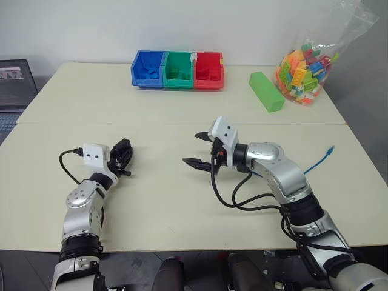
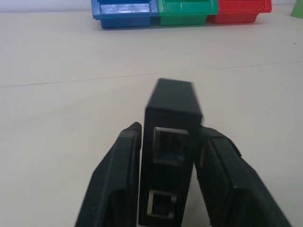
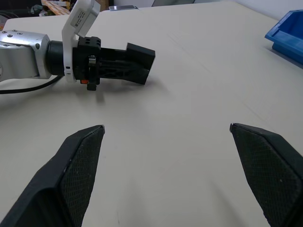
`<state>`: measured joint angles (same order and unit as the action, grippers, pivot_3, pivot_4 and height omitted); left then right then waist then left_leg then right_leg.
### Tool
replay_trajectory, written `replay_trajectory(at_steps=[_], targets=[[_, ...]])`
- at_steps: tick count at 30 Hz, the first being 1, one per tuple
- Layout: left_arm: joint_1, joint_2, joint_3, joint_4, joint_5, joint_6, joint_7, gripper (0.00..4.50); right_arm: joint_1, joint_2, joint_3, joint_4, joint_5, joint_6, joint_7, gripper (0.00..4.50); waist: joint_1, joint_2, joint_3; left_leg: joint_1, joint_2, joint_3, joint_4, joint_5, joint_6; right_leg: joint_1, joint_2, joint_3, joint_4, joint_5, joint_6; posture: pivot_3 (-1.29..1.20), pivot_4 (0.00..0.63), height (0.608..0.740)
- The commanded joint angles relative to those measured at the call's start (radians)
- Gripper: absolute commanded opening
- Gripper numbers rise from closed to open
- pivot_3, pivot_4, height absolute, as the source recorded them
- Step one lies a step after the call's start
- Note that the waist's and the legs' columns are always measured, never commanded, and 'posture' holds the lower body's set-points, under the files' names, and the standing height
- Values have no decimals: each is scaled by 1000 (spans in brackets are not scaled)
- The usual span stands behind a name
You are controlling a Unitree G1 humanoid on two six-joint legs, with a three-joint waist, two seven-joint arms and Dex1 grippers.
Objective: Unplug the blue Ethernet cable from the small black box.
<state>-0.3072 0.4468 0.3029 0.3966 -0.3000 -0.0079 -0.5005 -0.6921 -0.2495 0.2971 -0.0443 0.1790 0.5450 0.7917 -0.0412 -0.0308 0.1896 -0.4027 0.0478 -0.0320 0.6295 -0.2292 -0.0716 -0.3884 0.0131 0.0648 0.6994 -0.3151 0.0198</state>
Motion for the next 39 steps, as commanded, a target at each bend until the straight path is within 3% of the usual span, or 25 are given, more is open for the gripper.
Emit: replay_trajectory(at_steps=[1, 7, 9, 19, 26, 29, 39], targets=[[7, 0, 15, -17, -12, -15, -2, 2847, -15, -9, 1, -50, 8, 0, 11, 4500, 0, 0, 0, 0, 0, 0, 0, 0, 0, 0, 0, 0, 0, 0, 0, 0, 150, 740], [27, -7, 18, -61, -33, 10, -2, 4205, -13, -9, 7, -54, 7, 1, 16, 4500, -1, 0, 0, 0, 0, 0, 0, 0, 0, 0, 0, 0, 0, 0, 0, 0, 150, 740], [36, -6, 19, -78, -36, 20, 5, 4461, -13, -9, 8, -54, 7, 1, 17, 4500, 0, 0, 0, 0, 0, 0, 0, 0, 0, 0, 0, 0, 0, 0, 0, 0, 150, 740], [194, 47, 61, -371, -69, 168, 18, 4461, 20, -48, 20, -99, 18, 21, 44, 4500, -3, 0, 0, 0, 1, -1, 0, 0, 0, 0, 0, 0, 0, 0, 0, 0, 150, 740], [389, 232, 150, -646, -176, 395, -97, 4461, 59, -166, -35, -164, 92, 44, 150, 4500, -10, 0, 0, 0, 1, -2, -1, 0, 0, 1, 0, 0, -1, 0, 0, 0, 150, 740], [461, 342, 230, -738, -261, 496, -201, 4461, 62, -268, -95, -163, 151, 48, 245, 4500, -7, 0, 0, 0, 1, -3, -1, 0, 0, 1, 0, 0, -1, 0, 0, 0, 150, 740], [472, 458, 303, -759, -335, 585, -324, 4461, 31, -398, -178, -107, 233, 69, 340, 4500, -10, -2, 2, 1, 1, -1, -1, 0, 0, 1, 1, 1, -2, -1, 1, 0, 150, 740]])
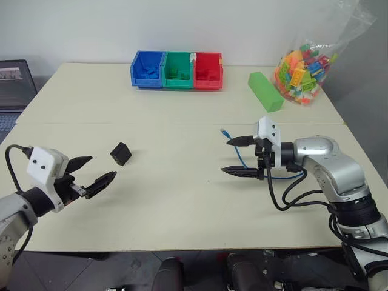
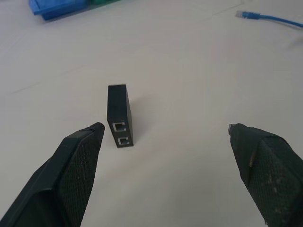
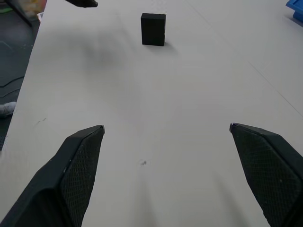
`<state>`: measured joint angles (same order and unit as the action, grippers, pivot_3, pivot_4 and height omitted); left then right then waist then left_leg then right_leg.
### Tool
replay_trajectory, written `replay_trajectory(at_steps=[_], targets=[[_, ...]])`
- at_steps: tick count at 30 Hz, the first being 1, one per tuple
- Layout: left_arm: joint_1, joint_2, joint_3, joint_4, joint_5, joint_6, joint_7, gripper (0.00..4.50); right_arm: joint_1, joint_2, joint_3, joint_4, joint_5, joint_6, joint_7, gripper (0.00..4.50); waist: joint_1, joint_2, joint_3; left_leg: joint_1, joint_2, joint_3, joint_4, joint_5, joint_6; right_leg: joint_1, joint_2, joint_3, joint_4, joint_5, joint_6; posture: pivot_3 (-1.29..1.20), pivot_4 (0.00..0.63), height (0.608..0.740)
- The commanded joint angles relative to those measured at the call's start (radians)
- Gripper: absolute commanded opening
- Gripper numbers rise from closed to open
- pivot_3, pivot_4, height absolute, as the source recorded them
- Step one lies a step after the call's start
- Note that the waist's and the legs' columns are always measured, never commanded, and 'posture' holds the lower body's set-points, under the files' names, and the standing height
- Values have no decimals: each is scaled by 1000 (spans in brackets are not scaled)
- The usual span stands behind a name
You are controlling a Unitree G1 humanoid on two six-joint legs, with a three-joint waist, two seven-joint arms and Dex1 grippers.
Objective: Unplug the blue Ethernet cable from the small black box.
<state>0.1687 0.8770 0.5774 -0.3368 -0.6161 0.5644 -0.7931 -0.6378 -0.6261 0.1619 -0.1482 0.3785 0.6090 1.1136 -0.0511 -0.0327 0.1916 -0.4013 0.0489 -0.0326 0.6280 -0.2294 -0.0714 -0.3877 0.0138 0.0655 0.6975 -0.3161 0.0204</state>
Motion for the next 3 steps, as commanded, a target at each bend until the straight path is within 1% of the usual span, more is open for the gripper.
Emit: replay_trajectory(at_steps=[1, 3], targets=[[-8, 30, 29, -23, -21, 16, -35, 4461, -24, -24, -44, -1, 34, 6, 19, 4500, 0, 0, 0, 0, 0, 0, 0, 0, 0, 0, 0, 0, 0, 0, 0, 0, 150, 740], [-14, 37, 27, -13, -28, 22, -60, 4461, -24, -28, -46, 0, 35, 6, 21, 4500, -1, 0, 0, 0, 0, 1, 0, 0, 0, -1, 0, 1, 0, 0, 0, 0, 150, 740]])
